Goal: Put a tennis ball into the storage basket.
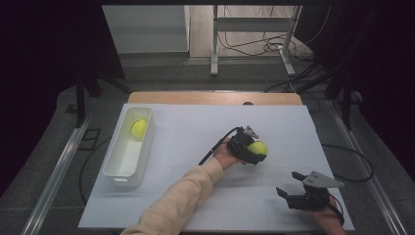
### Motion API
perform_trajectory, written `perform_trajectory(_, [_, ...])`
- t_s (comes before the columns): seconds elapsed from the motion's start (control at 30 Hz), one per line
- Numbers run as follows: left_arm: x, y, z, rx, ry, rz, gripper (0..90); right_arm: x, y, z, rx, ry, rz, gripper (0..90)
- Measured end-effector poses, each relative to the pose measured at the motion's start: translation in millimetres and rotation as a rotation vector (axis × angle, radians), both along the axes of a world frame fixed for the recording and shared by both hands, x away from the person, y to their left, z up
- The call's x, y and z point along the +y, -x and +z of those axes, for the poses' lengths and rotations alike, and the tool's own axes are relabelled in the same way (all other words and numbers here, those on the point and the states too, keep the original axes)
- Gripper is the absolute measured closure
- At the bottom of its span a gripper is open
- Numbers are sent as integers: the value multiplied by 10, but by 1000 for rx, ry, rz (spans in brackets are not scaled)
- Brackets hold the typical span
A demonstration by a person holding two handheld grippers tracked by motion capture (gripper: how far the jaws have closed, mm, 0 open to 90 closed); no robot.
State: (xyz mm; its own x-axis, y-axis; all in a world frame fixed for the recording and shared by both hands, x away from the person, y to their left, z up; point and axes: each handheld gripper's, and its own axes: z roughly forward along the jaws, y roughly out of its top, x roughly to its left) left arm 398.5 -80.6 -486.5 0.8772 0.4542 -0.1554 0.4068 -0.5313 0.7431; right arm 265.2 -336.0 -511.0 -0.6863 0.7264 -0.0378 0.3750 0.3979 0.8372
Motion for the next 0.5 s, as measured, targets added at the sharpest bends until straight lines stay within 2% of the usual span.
perform_trajectory(0.5, [122, 98, 56, -14, 16, -4, 261, 4, -1, -3, 1, 1, -1, 157])
